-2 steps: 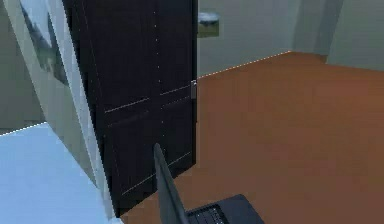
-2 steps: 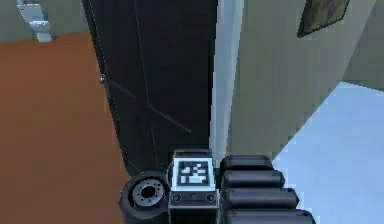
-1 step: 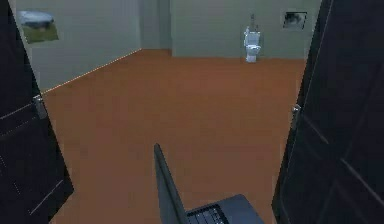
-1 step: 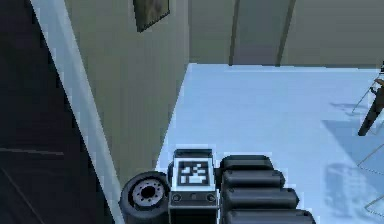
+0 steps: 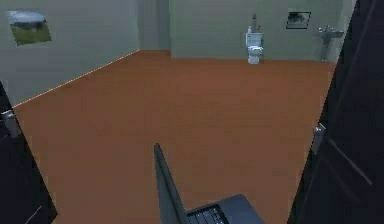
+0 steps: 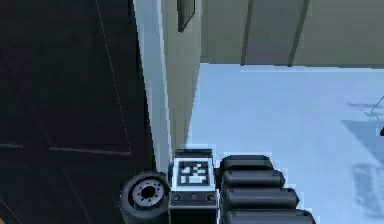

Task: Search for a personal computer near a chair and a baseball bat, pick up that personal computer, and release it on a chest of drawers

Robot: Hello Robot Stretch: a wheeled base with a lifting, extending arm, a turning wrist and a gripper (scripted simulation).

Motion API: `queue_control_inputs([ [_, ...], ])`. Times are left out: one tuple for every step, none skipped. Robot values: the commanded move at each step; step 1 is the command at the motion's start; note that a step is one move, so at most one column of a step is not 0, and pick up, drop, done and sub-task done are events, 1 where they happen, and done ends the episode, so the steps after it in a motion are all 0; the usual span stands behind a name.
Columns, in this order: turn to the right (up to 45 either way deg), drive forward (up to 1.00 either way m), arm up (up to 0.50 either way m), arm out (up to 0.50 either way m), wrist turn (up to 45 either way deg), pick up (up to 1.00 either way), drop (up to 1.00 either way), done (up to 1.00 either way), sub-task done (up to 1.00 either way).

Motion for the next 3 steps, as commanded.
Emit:
queue_control_inputs([
  [-9.0,0.0,0.0,0.0,0.0,0.0,0.0,0.0,0.0],
  [0.0,1.0,0.0,0.0,0.0,0.0,0.0,0.0,0.0],
  [0.0,1.0,0.0,0.0,0.0,0.0,0.0,0.0,0.0],
])
